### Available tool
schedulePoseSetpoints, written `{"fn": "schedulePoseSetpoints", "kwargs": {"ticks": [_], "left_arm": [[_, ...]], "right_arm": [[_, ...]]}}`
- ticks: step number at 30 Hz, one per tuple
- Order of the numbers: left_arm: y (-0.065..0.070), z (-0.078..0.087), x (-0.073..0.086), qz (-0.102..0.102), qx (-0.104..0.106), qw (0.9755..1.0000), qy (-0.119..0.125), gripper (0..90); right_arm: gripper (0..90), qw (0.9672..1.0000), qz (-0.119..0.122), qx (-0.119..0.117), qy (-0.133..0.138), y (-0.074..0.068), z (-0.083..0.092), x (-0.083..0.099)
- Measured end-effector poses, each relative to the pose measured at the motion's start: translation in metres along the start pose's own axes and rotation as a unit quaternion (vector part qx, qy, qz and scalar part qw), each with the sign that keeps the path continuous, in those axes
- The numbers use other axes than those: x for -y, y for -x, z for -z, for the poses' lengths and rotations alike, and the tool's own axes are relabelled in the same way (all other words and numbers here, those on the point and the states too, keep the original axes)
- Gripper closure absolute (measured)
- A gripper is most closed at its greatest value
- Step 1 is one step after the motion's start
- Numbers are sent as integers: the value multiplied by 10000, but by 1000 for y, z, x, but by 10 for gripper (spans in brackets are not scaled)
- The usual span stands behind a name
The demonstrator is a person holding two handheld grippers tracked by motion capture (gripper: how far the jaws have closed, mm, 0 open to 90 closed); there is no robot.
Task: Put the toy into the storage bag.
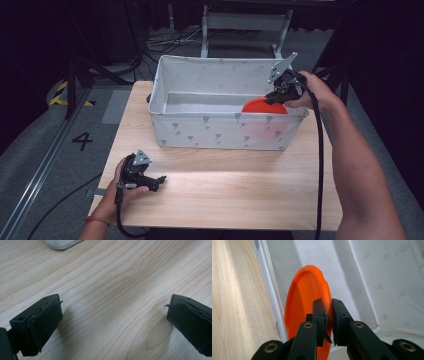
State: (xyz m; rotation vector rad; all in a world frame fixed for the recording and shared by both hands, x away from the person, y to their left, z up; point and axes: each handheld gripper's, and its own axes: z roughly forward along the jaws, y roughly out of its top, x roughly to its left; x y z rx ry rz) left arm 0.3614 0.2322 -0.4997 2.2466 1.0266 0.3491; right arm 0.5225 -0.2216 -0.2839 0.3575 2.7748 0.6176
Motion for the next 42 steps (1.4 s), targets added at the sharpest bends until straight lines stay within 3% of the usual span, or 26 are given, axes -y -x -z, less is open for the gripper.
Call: {"fn": "schedulePoseSetpoints", "kwargs": {"ticks": [1,2,6,9,12,13,21,28,30,36,39,40,42], "left_arm": [[0,0,0,0,0,10000,0,5],[0,0,0,5,3,10000,-1,5],[0,0,0,8,0,10000,-1,5],[0,0,0,4,0,10000,-3,5],[0,0,0,4,-1,10000,-3,5],[0,0,0,18,4,10000,1,5],[0,0,0,6,-17,10000,-1,6],[0,0,0,19,-7,10000,-1,6],[0,0,0,8,-11,10000,-2,6],[0,0,0,20,-5,10000,0,6],[0,0,0,4,-22,10000,-2,5],[0,0,0,4,-22,10000,-2,5],[0,0,0,6,-17,10000,-1,5]], "right_arm": [[822,10000,0,0,0,0,0,0],[821,9997,40,-27,-258,0,-4,-1],[820,9988,86,-94,-473,1,-7,-1],[819,9967,105,-234,-773,3,-10,-1],[817,9955,104,-272,-897,7,-13,1],[815,9938,59,-379,-1041,8,-15,2],[806,9904,-52,-535,-1270,12,-25,8],[769,9908,-159,-537,-1232,10,-31,15],[749,9941,-323,-423,-944,10,-24,18],[694,9964,-408,-226,-715,7,-13,20],[649,9981,-506,-133,-329,4,-2,23],[649,9981,-506,-133,-329,4,-2,23],[582,9980,-623,18,-44,0,6,26]]}}
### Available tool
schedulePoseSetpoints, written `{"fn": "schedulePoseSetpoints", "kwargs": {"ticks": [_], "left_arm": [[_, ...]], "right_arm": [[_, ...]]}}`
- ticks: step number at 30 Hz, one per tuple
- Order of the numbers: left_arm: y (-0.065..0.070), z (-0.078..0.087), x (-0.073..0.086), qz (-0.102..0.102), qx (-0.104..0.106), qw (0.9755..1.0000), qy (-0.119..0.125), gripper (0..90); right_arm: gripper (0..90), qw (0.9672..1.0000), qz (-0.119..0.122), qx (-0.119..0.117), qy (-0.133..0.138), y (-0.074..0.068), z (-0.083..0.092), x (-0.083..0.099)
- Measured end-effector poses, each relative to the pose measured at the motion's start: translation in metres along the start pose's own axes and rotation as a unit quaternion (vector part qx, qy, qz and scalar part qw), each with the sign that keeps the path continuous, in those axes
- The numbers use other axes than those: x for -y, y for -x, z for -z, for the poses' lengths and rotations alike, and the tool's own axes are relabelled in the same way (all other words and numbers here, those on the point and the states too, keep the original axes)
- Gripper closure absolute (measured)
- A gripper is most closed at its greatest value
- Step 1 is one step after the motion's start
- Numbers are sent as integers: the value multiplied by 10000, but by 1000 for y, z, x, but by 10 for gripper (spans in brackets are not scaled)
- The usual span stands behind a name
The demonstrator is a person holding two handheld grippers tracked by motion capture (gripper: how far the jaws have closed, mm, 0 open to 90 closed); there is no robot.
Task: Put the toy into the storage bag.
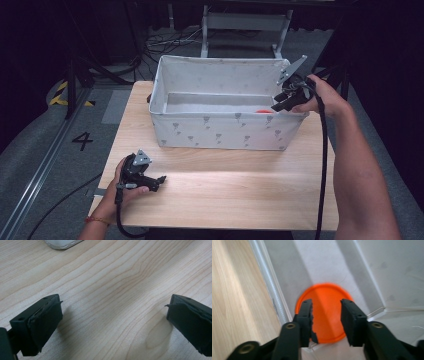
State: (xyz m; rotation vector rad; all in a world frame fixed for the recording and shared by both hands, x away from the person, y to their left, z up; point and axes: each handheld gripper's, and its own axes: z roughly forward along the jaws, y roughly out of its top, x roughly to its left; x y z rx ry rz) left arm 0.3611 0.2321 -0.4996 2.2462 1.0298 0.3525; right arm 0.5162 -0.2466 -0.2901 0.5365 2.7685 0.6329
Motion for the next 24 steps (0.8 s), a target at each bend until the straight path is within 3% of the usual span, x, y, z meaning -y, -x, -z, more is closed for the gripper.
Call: {"fn": "schedulePoseSetpoints", "kwargs": {"ticks": [8,15,17,20,24], "left_arm": [[0,0,0,3,4,10000,-2,5],[0,0,0,12,7,10000,1,6],[0,0,0,7,2,10000,1,5],[0,0,0,8,2,10000,1,5],[0,0,0,5,4,10000,1,6]], "right_arm": [[394,9970,-258,367,629,-12,17,10],[254,9884,-670,691,1172,-20,35,19],[262,9872,-720,736,1216,-22,38,21],[252,9813,-830,1026,1404,-27,47,27],[271,9725,-881,1599,1445,-36,58,35]]}}
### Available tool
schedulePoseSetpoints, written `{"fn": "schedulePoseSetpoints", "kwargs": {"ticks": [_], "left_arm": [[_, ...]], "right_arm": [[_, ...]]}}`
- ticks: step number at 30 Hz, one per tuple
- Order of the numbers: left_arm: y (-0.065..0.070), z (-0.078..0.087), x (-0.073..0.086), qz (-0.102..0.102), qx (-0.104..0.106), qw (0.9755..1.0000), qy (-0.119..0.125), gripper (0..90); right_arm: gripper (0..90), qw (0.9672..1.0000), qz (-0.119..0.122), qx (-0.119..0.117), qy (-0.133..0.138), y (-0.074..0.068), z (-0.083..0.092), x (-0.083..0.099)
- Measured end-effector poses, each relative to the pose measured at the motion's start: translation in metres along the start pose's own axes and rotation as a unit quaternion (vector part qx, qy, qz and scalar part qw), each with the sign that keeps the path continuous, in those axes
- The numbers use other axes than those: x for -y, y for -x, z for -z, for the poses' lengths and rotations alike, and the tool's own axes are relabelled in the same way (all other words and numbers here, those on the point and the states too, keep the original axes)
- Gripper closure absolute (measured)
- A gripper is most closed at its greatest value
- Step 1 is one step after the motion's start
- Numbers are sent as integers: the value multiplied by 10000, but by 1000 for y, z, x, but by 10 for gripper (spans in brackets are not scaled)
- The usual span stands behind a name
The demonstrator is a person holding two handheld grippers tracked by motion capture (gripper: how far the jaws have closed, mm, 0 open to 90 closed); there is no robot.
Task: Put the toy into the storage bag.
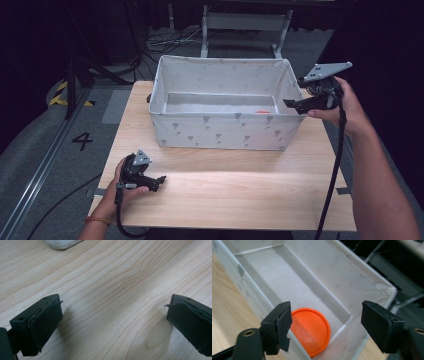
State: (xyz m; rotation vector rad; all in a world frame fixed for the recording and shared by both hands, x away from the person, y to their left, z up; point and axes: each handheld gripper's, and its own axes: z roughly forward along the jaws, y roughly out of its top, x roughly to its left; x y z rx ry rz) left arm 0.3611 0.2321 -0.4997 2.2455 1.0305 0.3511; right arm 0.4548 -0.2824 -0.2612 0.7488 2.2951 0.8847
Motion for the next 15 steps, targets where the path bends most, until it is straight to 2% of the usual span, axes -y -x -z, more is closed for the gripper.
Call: {"fn": "schedulePoseSetpoints", "kwargs": {"ticks": [3,11,15], "left_arm": [[0,0,0,-1,-1,10000,0,5],[0,0,0,7,5,10000,0,5],[0,0,0,-1,1,10000,-2,5]], "right_arm": [[260,9997,-191,-39,142,-2,10,7],[258,9995,-227,118,202,-10,25,27],[258,9994,-254,123,220,-15,29,37]]}}
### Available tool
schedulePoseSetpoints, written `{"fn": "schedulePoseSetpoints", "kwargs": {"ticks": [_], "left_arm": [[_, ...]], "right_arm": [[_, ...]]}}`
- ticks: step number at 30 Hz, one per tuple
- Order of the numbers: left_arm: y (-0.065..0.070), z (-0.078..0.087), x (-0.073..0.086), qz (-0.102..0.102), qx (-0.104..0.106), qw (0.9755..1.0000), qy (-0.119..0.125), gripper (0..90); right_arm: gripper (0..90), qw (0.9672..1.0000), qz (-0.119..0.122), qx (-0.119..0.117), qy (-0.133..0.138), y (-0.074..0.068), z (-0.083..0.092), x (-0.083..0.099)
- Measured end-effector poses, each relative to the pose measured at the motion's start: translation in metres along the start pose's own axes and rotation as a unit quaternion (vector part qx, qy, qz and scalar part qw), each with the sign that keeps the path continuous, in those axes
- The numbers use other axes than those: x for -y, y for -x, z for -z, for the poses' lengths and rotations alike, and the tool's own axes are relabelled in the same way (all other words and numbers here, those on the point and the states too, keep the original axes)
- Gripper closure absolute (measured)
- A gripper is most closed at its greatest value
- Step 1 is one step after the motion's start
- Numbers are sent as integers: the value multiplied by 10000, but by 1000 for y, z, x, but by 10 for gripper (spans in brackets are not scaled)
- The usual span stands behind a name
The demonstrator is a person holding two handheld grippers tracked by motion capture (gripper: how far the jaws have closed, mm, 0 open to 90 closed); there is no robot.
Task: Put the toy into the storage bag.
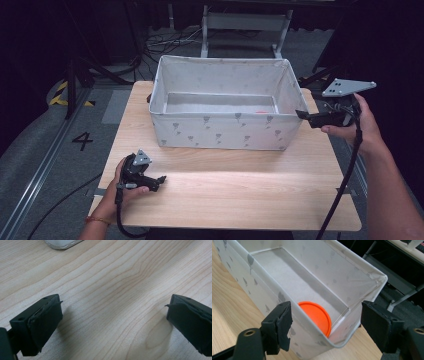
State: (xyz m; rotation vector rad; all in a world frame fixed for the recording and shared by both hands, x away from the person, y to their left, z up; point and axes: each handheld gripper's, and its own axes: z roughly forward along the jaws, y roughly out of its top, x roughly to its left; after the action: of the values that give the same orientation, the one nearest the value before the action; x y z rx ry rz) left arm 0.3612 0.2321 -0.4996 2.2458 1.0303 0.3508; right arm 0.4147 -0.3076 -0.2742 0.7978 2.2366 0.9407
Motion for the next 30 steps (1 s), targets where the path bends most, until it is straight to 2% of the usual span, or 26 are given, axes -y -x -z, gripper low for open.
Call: {"fn": "schedulePoseSetpoints", "kwargs": {"ticks": [1,2,4,6,16,19,23,30], "left_arm": [[0,0,0,0,0,10000,0,5],[0,0,0,8,3,10000,2,5],[0,0,0,2,2,10000,0,5],[0,0,0,-4,3,10000,3,5],[0,0,0,0,4,10000,-1,5],[0,0,0,7,9,10000,-1,5],[0,0,0,5,6,10000,0,5],[0,0,0,7,8,10000,0,5]], "right_arm": [[258,10000,0,0,0,0,0,0],[271,9999,20,118,48,-2,1,5],[267,9998,15,206,38,-4,2,11],[267,9997,8,237,55,-5,2,14],[255,9996,3,267,-103,-16,1,42],[253,9997,-3,194,-165,-20,-2,50],[251,9993,91,204,-286,-27,-6,64],[249,9985,108,177,-514,-38,-19,91]]}}
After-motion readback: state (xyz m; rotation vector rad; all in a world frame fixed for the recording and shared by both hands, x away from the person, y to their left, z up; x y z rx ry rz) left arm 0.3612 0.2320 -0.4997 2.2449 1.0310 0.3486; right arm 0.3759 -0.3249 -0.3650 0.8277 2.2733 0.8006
